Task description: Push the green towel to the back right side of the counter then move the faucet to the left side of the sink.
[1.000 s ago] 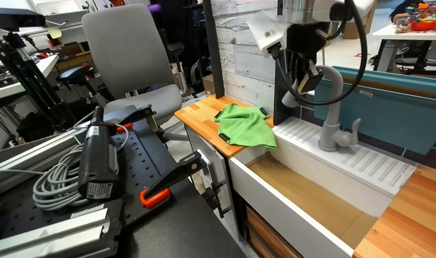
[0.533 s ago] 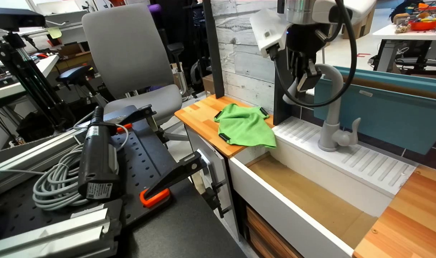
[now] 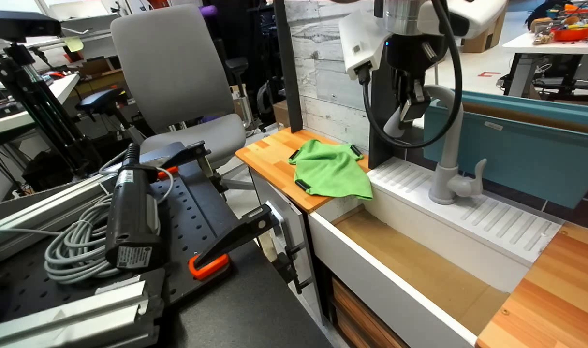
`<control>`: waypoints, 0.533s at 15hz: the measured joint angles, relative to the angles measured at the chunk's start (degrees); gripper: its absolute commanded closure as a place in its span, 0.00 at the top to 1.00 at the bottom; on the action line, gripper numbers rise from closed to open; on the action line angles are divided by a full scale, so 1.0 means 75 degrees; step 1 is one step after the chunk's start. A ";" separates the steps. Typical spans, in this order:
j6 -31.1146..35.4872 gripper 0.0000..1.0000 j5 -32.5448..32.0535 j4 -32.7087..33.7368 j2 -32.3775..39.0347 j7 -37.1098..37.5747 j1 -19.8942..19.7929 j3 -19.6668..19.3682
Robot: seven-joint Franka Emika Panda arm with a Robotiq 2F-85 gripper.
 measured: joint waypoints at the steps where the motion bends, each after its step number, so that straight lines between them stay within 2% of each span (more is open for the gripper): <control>1: 0.0052 0.62 0.0058 -0.0001 0.0009 0.0000 -0.0014 0.0028; 4: 0.0108 0.82 0.0369 0.0042 -0.0054 -0.0040 -0.0063 0.0445; 6: 0.0336 0.84 0.0565 0.0064 -0.0143 -0.0049 -0.0074 0.0630; 8: 0.0352 0.95 0.0678 0.0125 -0.0179 -0.0142 -0.0190 0.0744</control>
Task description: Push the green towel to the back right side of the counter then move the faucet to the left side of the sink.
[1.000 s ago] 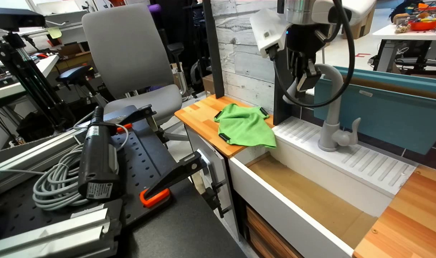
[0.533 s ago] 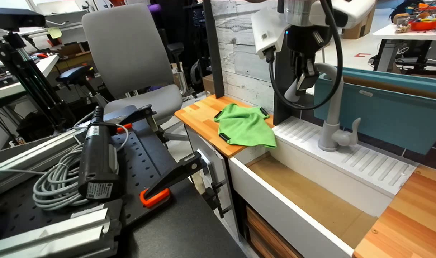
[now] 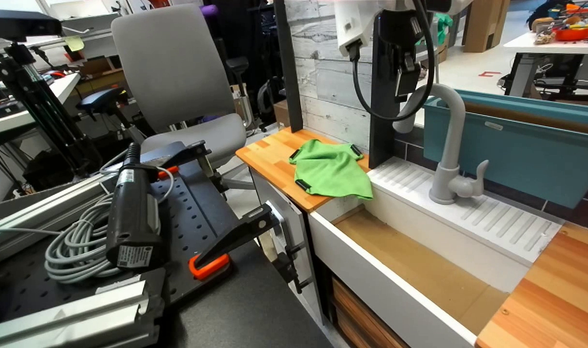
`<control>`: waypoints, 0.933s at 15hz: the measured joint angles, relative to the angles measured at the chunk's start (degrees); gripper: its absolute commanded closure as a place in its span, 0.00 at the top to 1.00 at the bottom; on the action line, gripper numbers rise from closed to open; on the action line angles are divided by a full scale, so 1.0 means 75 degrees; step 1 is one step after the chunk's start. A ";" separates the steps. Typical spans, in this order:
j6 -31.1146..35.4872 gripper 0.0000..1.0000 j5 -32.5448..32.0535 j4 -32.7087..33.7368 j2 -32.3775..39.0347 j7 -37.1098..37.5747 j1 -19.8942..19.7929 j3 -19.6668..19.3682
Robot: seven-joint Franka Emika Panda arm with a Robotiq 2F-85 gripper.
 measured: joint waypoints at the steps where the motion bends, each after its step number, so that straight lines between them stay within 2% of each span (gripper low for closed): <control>1: 0.0006 0.98 0.0056 0.0001 -0.0020 -0.0059 -0.0060 0.0050; 9: 0.0085 1.00 0.0611 -0.0117 -0.0104 -0.0231 -0.0280 0.0248; 14: 0.0691 1.00 0.0885 -0.0825 -0.0556 -0.0733 -0.0313 0.0334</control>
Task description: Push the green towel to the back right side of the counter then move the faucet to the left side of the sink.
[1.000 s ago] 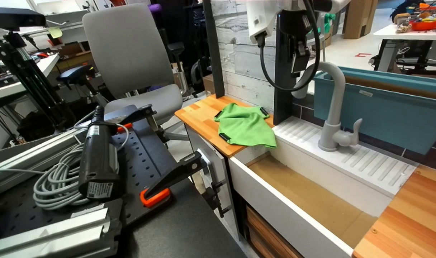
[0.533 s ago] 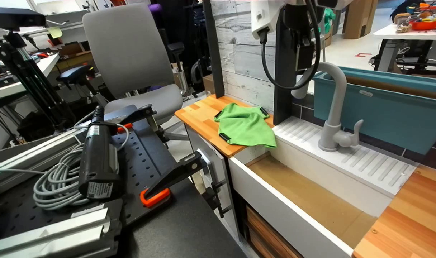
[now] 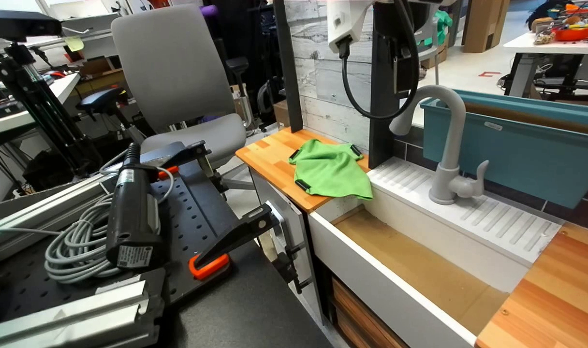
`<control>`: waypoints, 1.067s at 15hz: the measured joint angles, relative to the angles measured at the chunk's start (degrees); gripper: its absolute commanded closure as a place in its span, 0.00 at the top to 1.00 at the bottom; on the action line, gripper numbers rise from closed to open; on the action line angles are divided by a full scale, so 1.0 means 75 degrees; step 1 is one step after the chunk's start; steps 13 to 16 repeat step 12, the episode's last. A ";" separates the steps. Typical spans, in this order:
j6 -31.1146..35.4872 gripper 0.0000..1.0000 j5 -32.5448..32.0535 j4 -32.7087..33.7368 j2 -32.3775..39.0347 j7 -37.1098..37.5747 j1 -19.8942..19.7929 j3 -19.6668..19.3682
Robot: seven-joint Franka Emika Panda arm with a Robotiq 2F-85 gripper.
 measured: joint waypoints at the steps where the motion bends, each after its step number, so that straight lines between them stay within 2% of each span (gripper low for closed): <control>1: 0.0089 1.00 0.0014 -0.0304 -0.0181 -0.0171 -0.0030 0.0003; 5: 0.0135 1.00 -0.0016 -0.1747 -0.0884 -0.0968 0.0073 0.0252; 9: 0.0280 1.00 -0.0751 -0.2898 -0.1277 -0.1090 0.0730 0.0046; 12: 0.0282 1.00 -0.1653 -0.3250 -0.1297 -0.0651 0.1475 -0.0372; 16: 0.0282 1.00 -0.1653 -0.3250 -0.1297 -0.0651 0.1475 -0.0372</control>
